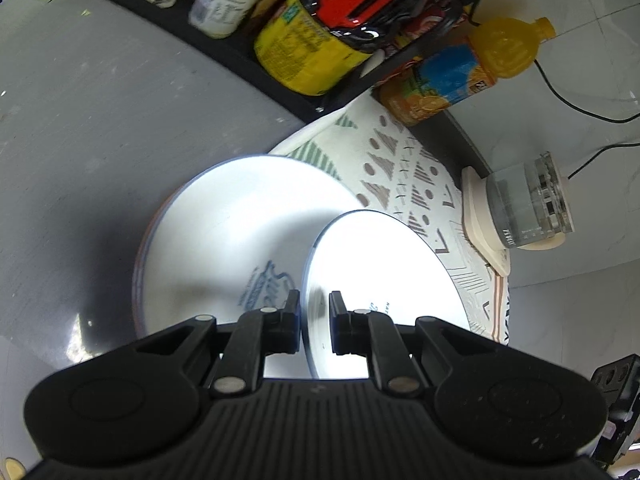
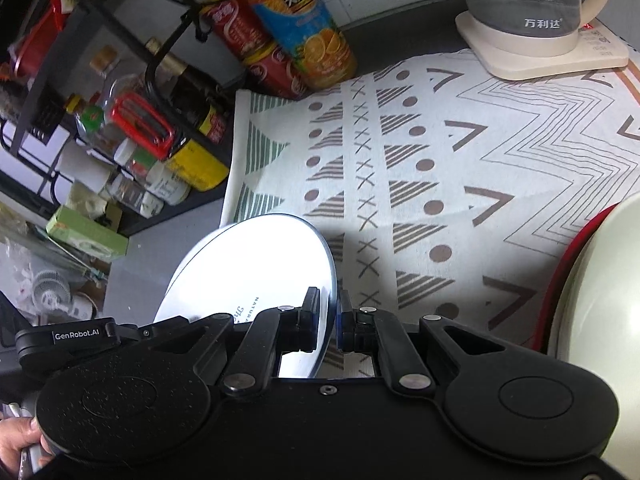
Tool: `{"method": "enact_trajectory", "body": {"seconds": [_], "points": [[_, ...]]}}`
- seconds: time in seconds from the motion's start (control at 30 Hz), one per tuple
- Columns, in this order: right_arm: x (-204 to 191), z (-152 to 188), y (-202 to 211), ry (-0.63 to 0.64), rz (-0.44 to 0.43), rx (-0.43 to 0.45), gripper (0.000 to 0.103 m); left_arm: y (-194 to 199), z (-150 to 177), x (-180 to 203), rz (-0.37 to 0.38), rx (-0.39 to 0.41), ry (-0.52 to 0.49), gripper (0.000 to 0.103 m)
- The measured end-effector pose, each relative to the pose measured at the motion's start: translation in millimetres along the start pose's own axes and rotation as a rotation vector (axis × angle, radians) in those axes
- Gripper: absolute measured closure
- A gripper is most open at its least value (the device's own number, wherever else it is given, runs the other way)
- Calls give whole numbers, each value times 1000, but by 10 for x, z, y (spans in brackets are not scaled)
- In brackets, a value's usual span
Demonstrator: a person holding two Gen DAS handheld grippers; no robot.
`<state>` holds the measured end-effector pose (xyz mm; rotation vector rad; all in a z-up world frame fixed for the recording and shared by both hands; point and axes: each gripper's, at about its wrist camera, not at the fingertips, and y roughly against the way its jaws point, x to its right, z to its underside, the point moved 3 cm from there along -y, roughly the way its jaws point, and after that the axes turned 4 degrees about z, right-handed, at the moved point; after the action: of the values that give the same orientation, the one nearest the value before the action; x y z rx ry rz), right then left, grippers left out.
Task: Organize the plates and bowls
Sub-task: 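Lower the 'BAKERY' plate onto the 'Sweet' plate with both grippers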
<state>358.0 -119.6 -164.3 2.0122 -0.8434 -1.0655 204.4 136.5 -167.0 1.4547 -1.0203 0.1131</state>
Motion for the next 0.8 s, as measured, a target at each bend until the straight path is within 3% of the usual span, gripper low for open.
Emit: {"method": "enact_trajectory", "body": {"seconds": [0.8], "points": [[-173, 21, -118, 76, 43, -10, 95, -242, 65, -224, -86, -21, -7, 88]]}}
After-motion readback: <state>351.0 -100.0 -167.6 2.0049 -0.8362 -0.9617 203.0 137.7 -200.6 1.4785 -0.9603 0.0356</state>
